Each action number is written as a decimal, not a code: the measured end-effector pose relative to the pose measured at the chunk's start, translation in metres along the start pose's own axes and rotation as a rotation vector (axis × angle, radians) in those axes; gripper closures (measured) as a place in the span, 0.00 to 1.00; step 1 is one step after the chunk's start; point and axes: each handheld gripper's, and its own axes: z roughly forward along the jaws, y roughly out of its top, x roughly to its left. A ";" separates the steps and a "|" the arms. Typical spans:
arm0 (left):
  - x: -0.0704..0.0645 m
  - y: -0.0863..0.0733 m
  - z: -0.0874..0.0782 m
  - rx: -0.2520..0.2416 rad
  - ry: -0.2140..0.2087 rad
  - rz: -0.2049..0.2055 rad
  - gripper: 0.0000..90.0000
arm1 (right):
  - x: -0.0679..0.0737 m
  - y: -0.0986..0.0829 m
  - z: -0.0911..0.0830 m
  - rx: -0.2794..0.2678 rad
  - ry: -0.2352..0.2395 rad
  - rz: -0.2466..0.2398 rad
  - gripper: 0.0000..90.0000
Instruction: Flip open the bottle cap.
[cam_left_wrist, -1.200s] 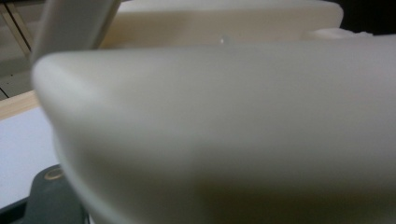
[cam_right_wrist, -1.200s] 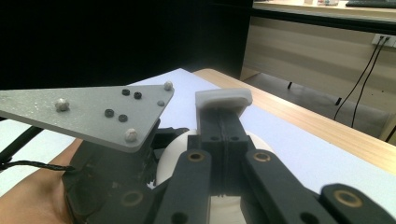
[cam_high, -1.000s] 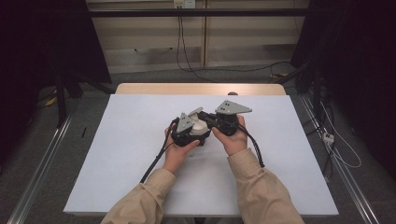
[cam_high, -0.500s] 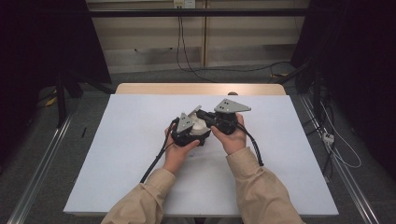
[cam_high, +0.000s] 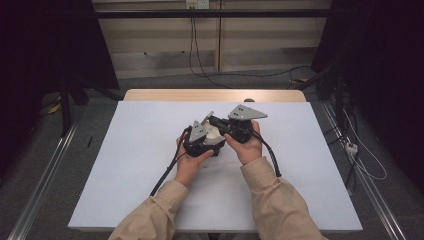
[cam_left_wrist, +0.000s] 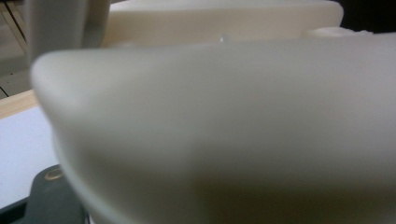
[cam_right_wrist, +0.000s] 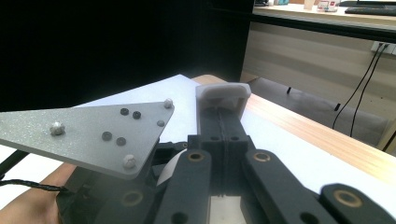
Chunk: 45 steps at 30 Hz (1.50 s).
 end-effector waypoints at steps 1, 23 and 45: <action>0.000 0.000 0.000 0.001 0.000 0.002 0.21 | 0.000 0.000 0.000 0.001 0.001 0.000 1.00; 0.000 0.000 0.000 0.002 0.008 0.002 0.21 | 0.000 0.006 0.009 -0.003 0.001 -0.004 1.00; 0.000 0.000 0.000 0.003 0.004 0.005 0.21 | 0.001 0.014 0.019 0.017 0.001 -0.023 1.00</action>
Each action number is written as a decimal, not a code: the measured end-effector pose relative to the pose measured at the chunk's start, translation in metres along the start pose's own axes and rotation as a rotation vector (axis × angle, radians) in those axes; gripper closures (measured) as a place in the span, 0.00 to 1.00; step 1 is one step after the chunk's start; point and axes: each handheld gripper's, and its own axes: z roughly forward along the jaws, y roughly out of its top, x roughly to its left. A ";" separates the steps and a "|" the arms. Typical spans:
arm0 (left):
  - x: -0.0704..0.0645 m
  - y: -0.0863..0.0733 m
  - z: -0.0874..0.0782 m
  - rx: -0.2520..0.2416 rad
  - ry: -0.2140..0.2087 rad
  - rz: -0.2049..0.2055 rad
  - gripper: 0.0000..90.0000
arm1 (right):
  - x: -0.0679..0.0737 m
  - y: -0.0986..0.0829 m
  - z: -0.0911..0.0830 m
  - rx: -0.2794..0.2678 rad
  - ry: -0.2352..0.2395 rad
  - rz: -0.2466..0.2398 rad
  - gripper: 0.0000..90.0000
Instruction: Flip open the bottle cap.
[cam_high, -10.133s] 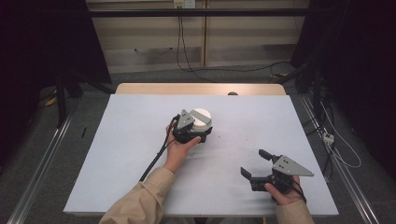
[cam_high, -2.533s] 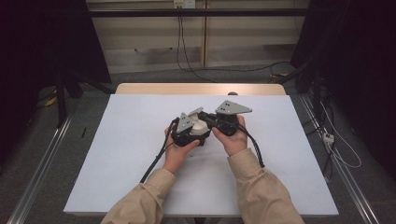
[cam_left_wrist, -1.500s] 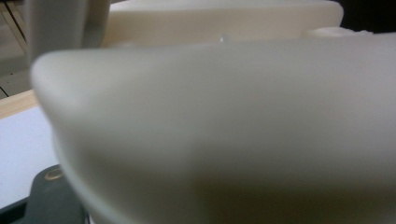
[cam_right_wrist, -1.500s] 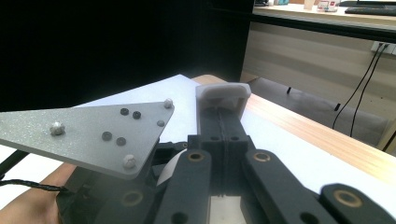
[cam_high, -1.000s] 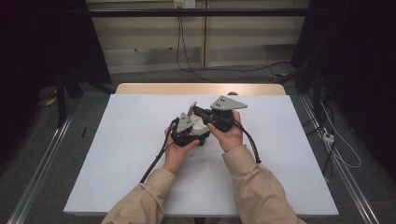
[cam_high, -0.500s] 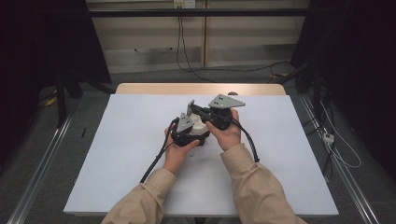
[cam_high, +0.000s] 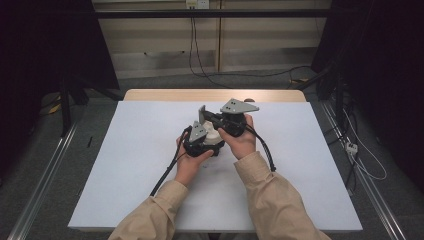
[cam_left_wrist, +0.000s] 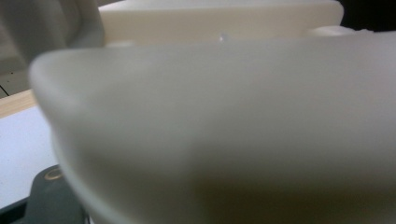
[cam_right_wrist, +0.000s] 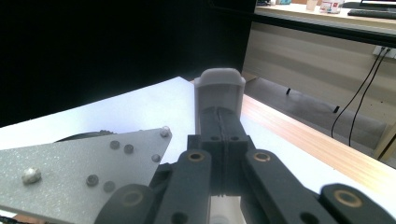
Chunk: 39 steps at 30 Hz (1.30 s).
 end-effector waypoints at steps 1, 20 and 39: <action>0.000 0.000 0.000 0.000 0.001 0.001 0.21 | 0.000 0.000 0.001 -0.002 -0.001 0.003 1.00; 0.000 0.000 0.000 0.002 0.003 0.003 0.21 | 0.000 0.003 0.010 0.004 0.006 0.005 1.00; 0.000 0.000 0.000 0.002 0.006 0.009 0.21 | -0.001 0.000 0.022 0.043 0.010 -0.002 1.00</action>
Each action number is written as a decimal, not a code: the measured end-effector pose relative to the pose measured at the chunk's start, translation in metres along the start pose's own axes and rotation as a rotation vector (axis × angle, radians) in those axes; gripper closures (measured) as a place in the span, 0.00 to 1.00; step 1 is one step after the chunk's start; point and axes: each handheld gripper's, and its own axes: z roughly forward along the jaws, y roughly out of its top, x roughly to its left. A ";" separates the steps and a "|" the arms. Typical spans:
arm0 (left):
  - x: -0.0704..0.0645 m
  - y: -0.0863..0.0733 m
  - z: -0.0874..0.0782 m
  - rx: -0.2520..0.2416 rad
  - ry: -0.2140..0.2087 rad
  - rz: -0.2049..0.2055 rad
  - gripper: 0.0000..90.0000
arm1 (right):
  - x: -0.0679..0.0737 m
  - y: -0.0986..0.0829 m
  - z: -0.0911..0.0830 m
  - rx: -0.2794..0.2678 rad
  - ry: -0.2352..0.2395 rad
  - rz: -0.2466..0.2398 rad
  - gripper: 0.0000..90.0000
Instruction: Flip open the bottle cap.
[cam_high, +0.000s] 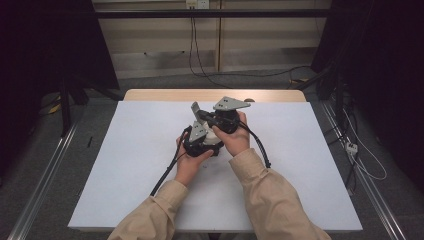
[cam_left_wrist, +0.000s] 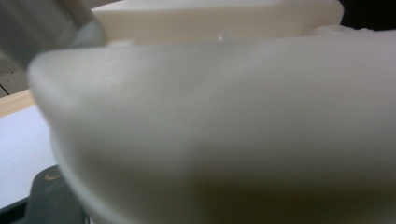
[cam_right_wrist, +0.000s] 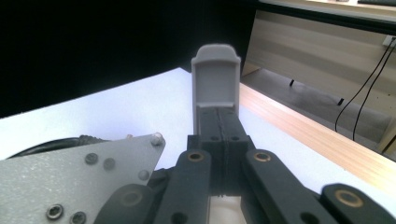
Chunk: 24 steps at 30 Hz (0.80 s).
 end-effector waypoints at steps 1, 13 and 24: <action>-0.001 0.000 0.000 0.000 0.003 0.005 0.21 | 0.000 0.000 0.001 0.006 0.002 -0.003 1.00; 0.001 0.000 0.000 0.001 0.001 -0.023 0.21 | -0.006 0.000 0.006 0.020 -0.001 -0.003 1.00; 0.000 0.000 0.000 0.003 0.005 -0.015 0.21 | -0.007 -0.001 0.011 0.025 0.009 -0.006 1.00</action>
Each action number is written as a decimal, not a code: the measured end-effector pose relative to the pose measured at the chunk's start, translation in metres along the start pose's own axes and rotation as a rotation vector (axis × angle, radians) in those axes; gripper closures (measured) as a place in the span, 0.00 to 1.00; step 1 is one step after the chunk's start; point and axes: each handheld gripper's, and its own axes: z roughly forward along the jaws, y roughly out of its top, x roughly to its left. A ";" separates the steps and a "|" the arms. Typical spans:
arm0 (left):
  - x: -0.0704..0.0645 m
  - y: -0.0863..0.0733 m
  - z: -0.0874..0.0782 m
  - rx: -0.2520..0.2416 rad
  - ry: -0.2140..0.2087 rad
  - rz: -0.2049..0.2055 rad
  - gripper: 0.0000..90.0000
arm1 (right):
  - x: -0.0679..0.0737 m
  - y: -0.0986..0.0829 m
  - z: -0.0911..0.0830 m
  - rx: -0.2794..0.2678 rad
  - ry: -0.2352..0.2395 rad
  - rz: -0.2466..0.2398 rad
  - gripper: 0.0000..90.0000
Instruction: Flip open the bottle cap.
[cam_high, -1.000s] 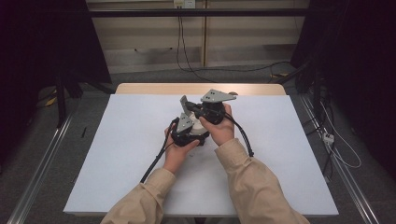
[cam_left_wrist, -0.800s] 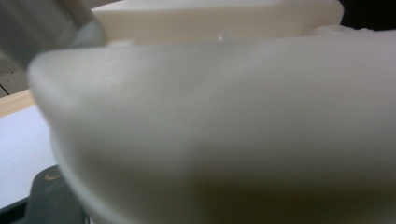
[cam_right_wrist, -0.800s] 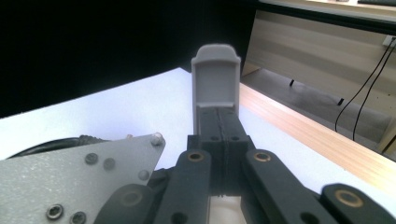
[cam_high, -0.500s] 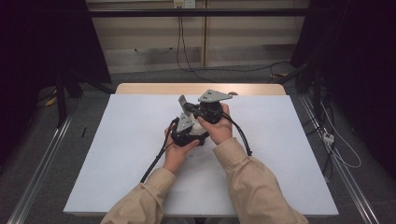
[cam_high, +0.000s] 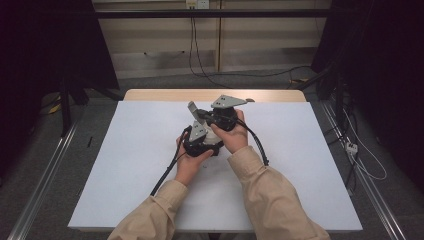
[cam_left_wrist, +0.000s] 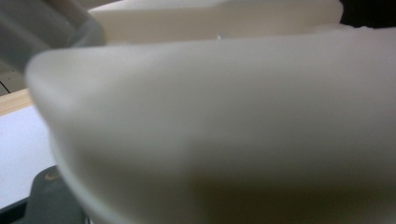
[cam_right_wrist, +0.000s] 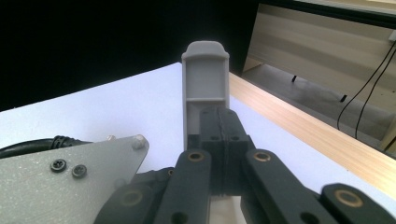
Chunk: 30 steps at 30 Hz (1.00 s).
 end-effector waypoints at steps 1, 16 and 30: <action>0.000 0.000 0.000 0.000 0.001 0.000 0.21 | 0.000 0.000 0.000 0.000 0.003 0.004 1.00; 0.000 0.000 0.000 0.005 0.000 -0.005 0.21 | -0.002 -0.004 0.006 0.011 0.018 0.014 1.00; -0.001 0.000 0.000 0.006 0.004 0.003 0.21 | -0.002 -0.007 0.010 0.025 0.027 0.004 1.00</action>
